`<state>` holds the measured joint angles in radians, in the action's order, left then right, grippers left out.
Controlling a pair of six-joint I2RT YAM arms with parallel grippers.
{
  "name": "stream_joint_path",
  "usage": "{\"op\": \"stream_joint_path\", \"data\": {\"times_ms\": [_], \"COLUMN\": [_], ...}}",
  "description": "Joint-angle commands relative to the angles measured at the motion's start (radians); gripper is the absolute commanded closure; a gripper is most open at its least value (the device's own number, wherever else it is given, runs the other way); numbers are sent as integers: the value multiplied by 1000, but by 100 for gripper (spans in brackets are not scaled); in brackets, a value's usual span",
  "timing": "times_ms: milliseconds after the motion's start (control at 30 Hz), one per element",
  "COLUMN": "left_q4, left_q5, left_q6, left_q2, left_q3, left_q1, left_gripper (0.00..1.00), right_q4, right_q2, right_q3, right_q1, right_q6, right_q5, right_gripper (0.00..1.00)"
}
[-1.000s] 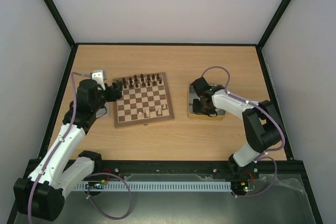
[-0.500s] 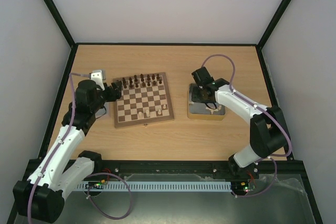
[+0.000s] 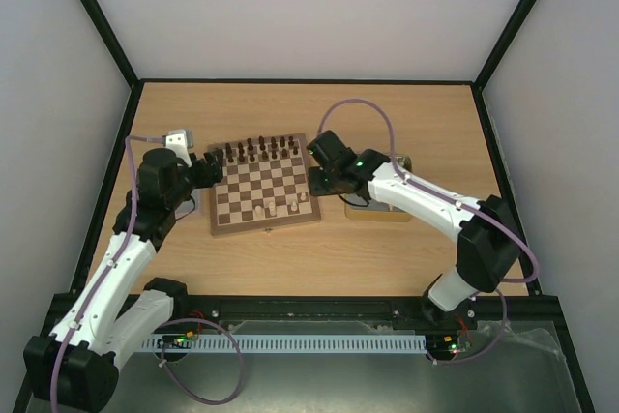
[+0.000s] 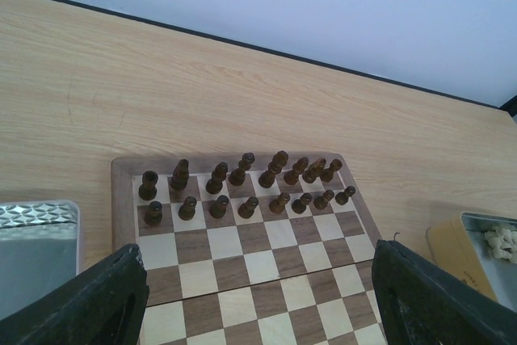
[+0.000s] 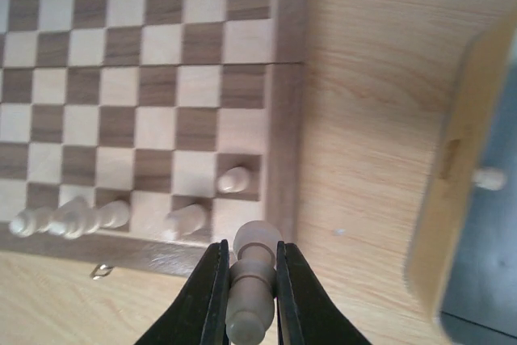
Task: Set up the chess pieces on the board
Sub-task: Place the chess piece on the chessboard.
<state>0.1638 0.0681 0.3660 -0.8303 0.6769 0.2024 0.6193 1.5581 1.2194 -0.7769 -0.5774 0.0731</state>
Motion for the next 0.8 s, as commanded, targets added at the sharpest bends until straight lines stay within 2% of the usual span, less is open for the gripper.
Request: {"op": "stream_joint_path", "data": {"times_ms": [0, 267, 767], "left_q4": [-17, -15, -10], "left_q5": [-13, -13, -12], "left_q6": [5, 6, 8], "left_q2": [17, 17, 18], "left_q3": [-13, -12, -12], "left_q1": [-4, -5, -5], "left_gripper": [23, 23, 23], "right_q4": [24, 36, 35], "right_q2": [62, 186, 287], "right_q3": [71, 160, 228], "right_q1": [-83, -196, -213], "right_q6": [-17, -16, -39], "right_q5": [-14, -42, -31], "right_gripper": [89, 89, 89]}}
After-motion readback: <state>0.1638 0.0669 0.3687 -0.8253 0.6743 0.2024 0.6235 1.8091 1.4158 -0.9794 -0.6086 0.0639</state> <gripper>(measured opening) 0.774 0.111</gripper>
